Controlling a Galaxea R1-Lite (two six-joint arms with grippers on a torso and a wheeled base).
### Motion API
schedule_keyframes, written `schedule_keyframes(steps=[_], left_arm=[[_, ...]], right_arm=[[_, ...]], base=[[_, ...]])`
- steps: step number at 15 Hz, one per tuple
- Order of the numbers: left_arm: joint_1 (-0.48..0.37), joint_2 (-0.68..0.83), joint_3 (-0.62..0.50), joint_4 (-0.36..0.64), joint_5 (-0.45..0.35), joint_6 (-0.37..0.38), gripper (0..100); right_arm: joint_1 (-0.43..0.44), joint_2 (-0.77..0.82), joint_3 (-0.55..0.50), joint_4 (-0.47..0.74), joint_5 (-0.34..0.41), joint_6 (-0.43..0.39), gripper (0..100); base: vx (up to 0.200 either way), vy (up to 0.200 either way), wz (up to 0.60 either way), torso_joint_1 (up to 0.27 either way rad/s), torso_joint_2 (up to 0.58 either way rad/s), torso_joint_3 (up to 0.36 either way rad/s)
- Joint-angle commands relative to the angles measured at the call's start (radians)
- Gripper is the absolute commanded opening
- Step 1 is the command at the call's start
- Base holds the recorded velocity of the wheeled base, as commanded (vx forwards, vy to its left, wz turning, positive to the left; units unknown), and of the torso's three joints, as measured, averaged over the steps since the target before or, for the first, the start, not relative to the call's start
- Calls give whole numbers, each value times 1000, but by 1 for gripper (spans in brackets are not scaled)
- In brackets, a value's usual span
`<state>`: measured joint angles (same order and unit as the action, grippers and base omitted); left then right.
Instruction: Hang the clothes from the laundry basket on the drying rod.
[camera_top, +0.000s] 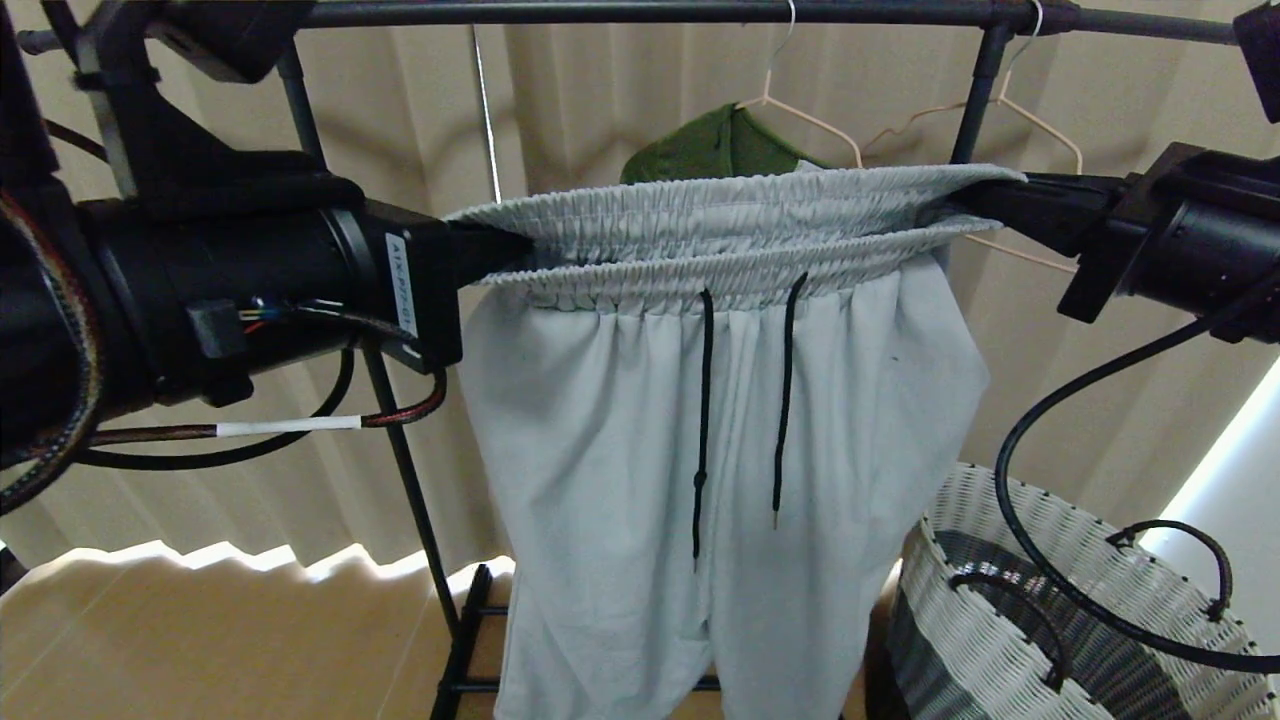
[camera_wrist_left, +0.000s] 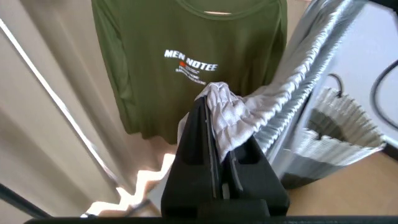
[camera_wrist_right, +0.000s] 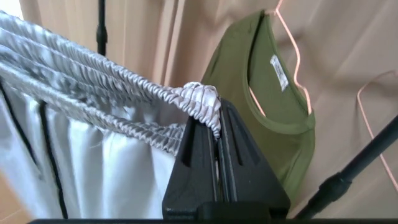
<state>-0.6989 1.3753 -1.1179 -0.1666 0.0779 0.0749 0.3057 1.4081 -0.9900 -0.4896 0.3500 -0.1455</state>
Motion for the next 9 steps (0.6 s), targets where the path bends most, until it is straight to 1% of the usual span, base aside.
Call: schedule_keyframes(steps=[1,2,4,9], left_arm=[[1,10,1,-21,0,20,0],[1,10,4,-42,0,37,0],[3,10,10,-48,0,54,0],[3,10,12,-50,0,60,0]], right_arm=[[3,-9,5,-1,3,0,0],[3,-9,8,-1,3,0,0],[3,-9,8,-1,4,0,0],[3,-29,25,8,1,-2,0]], base=[[0,0,0,0,0,0],[0,0,0,0,0,0],[0,0,0,0,0,0],[0,0,0,0,0,0]])
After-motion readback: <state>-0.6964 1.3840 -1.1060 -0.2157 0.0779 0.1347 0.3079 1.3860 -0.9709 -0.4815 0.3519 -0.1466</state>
